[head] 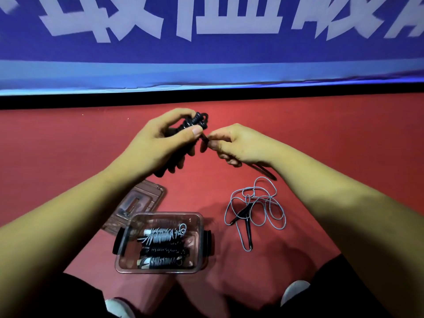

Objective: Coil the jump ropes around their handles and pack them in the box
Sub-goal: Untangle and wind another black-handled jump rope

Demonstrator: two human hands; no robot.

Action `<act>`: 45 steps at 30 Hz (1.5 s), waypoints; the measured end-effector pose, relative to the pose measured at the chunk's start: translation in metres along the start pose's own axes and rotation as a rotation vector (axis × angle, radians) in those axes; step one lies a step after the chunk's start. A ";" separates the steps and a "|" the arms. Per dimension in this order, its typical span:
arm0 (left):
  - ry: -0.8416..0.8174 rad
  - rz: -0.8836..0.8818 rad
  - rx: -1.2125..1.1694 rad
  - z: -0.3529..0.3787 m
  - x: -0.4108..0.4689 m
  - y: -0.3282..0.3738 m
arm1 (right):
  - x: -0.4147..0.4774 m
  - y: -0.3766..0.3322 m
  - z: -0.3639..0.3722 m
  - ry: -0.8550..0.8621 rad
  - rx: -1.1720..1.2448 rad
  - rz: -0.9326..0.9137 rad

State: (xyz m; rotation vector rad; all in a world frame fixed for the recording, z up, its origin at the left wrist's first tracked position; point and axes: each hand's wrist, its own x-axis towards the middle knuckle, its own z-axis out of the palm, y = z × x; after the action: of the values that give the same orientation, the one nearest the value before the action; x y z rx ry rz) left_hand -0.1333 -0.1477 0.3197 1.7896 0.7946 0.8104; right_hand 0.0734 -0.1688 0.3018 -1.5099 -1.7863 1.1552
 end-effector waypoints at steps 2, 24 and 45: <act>0.046 -0.028 0.018 -0.009 0.003 -0.001 | 0.002 -0.002 0.000 0.013 -0.036 0.002; -0.281 0.065 0.839 -0.016 0.013 -0.037 | -0.021 -0.033 0.012 0.178 -0.880 -0.233; 0.099 -0.317 -0.259 0.019 0.000 -0.005 | 0.007 -0.023 0.013 0.262 -0.241 -0.132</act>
State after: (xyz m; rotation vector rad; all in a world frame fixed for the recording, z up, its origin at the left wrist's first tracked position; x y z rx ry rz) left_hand -0.1189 -0.1556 0.3091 1.3611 0.9626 0.7563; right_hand 0.0490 -0.1657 0.3140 -1.5674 -1.8587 0.6634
